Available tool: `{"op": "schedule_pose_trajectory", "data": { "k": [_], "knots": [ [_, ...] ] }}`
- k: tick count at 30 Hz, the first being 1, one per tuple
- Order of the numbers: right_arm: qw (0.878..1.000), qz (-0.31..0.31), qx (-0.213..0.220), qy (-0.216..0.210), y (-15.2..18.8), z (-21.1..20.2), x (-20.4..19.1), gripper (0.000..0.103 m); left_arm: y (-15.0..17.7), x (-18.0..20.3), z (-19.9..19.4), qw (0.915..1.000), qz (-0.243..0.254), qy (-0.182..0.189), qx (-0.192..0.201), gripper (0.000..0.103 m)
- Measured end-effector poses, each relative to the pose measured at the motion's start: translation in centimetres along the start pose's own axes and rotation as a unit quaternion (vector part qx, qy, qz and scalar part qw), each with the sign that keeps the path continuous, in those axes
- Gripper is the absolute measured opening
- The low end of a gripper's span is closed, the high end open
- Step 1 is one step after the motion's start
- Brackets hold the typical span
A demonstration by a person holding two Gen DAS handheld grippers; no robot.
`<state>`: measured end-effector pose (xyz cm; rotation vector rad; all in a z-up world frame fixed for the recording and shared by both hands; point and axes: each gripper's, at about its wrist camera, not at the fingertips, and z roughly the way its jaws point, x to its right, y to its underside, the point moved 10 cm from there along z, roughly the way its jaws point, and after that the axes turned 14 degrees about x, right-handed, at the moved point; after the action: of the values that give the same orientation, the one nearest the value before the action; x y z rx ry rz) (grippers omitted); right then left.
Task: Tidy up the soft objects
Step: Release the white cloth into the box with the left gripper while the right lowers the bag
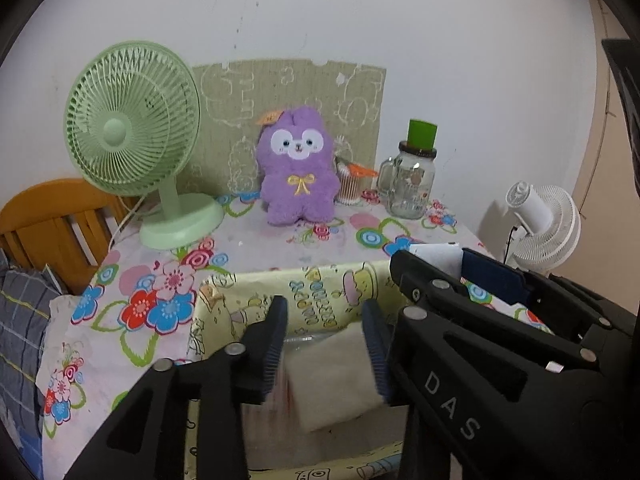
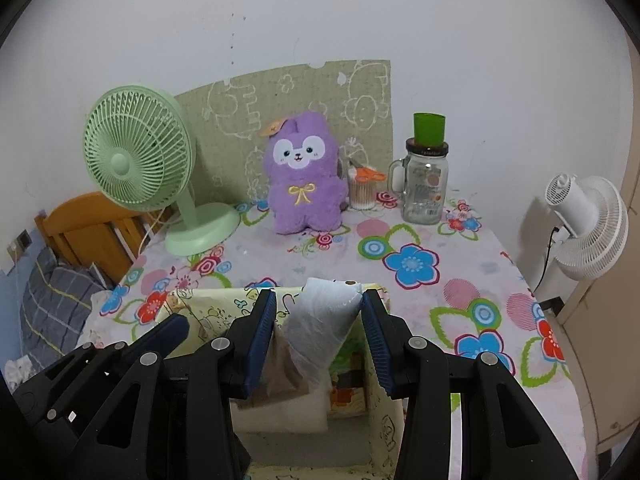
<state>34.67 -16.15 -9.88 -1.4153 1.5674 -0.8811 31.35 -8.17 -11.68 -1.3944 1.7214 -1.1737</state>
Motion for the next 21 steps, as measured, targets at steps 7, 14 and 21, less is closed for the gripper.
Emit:
{"op": "schedule_pose_trajectory", "data": {
  "k": [7,14,21],
  "knots": [
    [1.0,0.007,-0.013,-0.022,1.0,1.0,-0.6,0.048,1.4,-0.5,0.7,0.9998,-0.007,-0.004,-0.02,0.078],
    [0.999,-0.001,-0.024,-0.033,1.8,1.9,-1.4,0.049,2.1,-1.4,1.4,0.9993,-0.01,-0.016,-0.034,0.084],
    [0.999,0.001,-0.026,-0.04,1.9,1.9,-1.5,0.073,2.3,-1.7,1.5,0.999,-0.012,-0.018,-0.039,0.088]
  ]
}}
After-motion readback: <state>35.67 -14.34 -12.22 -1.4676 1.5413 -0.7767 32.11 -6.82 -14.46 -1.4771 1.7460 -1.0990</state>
